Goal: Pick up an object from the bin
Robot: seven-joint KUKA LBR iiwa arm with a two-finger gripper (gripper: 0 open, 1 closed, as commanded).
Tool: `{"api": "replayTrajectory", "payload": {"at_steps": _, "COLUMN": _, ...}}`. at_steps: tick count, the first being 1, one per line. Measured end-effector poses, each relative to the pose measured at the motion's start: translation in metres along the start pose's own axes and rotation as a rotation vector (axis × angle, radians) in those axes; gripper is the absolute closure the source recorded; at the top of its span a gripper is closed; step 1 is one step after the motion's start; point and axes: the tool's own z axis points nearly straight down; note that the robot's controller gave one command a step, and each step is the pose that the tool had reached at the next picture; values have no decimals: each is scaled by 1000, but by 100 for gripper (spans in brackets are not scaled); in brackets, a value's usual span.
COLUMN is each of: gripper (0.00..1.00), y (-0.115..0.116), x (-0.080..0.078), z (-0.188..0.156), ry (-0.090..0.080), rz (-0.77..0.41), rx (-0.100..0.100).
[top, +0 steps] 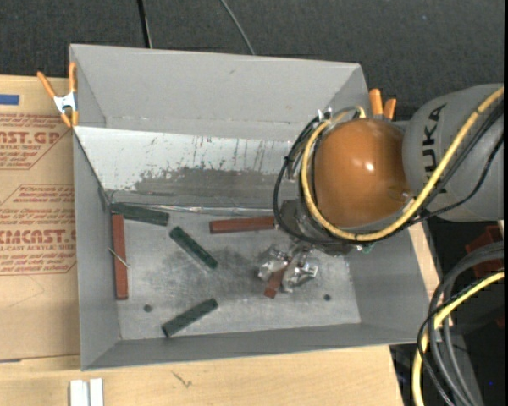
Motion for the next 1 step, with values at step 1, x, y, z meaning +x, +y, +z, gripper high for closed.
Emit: {"api": "replayTrajectory", "payload": {"at_steps": 1, "gripper": 100, "y": 1, "x": 0, "z": -16, "ry": 3, "rz": 0, "rx": -6}}
